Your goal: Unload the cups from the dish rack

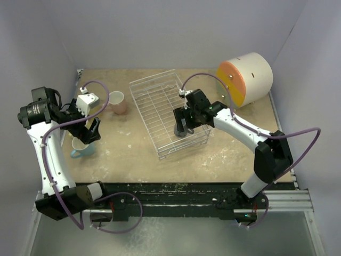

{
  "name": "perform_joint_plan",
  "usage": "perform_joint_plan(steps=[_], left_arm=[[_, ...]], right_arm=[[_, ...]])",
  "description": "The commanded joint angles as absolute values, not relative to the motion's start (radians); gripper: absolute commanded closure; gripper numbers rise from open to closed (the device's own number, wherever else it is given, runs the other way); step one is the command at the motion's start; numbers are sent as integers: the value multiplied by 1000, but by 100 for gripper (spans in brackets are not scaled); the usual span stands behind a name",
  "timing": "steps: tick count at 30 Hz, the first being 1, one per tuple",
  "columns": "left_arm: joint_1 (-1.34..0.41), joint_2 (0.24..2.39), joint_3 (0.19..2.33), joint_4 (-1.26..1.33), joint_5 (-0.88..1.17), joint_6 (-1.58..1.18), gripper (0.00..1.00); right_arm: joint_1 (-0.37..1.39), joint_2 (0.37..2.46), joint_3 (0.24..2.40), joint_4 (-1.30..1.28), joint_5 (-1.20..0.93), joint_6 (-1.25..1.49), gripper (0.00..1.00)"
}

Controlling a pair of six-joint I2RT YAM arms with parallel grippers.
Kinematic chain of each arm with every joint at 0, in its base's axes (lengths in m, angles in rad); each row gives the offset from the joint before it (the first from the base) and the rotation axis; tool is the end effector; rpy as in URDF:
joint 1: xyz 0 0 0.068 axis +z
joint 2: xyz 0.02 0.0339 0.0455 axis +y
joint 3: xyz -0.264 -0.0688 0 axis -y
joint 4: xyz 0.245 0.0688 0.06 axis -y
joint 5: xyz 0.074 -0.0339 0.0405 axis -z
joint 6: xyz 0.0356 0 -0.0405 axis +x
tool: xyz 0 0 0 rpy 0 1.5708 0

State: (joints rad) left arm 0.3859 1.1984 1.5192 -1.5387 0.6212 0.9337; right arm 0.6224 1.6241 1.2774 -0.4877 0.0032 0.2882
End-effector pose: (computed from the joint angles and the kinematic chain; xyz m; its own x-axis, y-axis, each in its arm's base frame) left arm 0.1682 0.0460 0.3970 -0.6134 0.4563 -0.6446 0.6276 0.7771 -0.0471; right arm 0.2913 0.2089 0.2691 -0.7423 -0.1828 -0.6446 -0.3862 0.9029 0.1886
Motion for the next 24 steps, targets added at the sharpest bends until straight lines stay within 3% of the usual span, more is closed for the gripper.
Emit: perform_joint_plan(steps=[1,5,9,20,24], left_arm=[[391,1211,1565,-1548,671,919,2],[391,1216,1578,-1548,661,913,1],[392,1220,1576,-1548,641,899,2],[391,1233,1577,-1548,664,868,2],[392,1234,1565,-1548,668,868,2]], right_arm=[[614,1643,1307,-482,-49,211,14],[647,1701,1335,-511,-13,222,31],[688,1730,1352,-492,21,259,40],[746,1764,1405,-485,130,308,96],[758,1762,1394,-474,157,325,100]])
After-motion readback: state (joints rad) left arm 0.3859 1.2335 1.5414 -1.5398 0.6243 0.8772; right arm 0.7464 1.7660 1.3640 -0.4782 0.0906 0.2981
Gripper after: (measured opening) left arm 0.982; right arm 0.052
